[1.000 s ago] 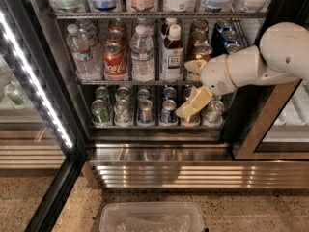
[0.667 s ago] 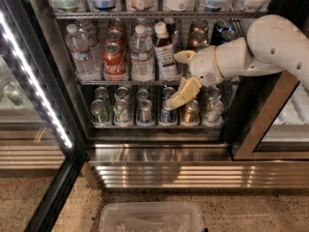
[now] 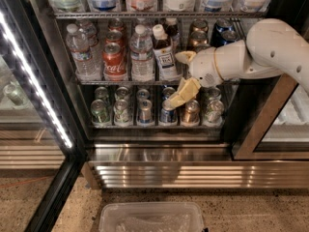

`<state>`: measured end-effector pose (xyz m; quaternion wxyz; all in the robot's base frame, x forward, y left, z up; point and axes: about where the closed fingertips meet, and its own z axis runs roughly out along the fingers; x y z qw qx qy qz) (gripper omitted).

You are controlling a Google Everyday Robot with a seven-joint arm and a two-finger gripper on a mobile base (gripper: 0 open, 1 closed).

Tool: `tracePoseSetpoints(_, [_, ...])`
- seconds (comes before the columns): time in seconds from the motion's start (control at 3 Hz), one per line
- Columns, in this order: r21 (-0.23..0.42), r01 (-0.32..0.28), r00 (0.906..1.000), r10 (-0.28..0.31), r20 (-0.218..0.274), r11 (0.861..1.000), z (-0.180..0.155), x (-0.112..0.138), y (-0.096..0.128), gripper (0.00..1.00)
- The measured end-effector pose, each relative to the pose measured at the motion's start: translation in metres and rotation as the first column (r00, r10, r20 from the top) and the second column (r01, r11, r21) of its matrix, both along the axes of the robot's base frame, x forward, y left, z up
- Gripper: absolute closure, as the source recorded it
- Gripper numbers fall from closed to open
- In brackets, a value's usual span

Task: Pick blue plastic bottle from middle shelf of fridge

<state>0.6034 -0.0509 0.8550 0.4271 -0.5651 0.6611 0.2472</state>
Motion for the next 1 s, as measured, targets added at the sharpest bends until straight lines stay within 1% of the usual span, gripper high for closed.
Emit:
tracePoseSetpoints(0.33, [-0.009, 0.024, 0.9990, -0.023, 0.039, 1.000, -0.003, 0.020, 0.002, 0.00])
tracePoseSetpoints(0.67, [-0.027, 0.048, 0.9938, -0.045, 0.101, 0.998, 0.000, 0.052, 0.003, 0.00])
tracePoseSetpoints(1.0, [-0.027, 0.085, 0.9811, -0.079, 0.177, 0.996, 0.014, 0.079, -0.002, 0.00])
